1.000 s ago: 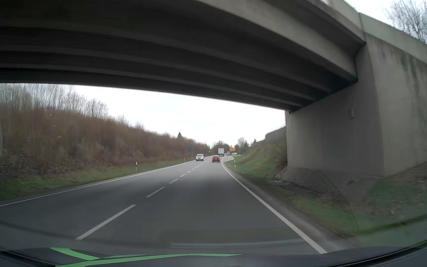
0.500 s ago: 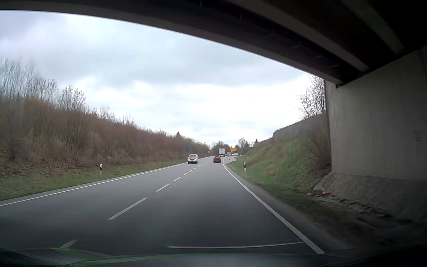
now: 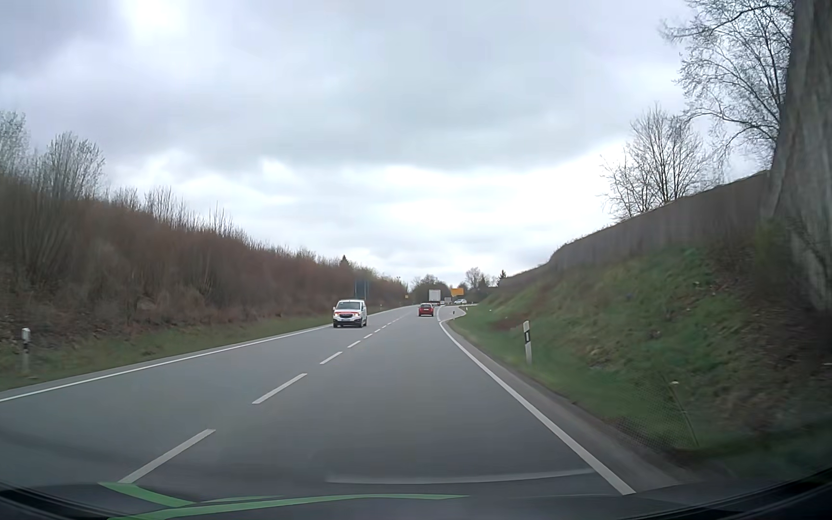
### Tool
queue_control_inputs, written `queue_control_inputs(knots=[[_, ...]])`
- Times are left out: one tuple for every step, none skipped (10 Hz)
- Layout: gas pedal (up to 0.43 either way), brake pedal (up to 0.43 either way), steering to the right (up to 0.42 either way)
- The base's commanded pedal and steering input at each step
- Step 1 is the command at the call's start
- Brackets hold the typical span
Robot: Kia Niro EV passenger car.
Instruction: Follow the waypoints while adhering to traffic rules and regulations
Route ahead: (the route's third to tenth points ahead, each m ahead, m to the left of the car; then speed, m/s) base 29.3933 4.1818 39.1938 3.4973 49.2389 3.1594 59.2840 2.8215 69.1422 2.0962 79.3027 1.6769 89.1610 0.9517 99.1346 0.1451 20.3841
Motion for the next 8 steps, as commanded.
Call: queue_control_inputs(knots=[[0.169, 0.0, 0.001], [0.169, 0.0, 0.001], [0.169, 0.0, 0.001], [0.169, 0.0, 0.002], [0.169, 0.0, 0.003], [0.169, 0.0, 0.003], [0.169, 0.0, 0.003], [0.169, 0.0, 0.003]])
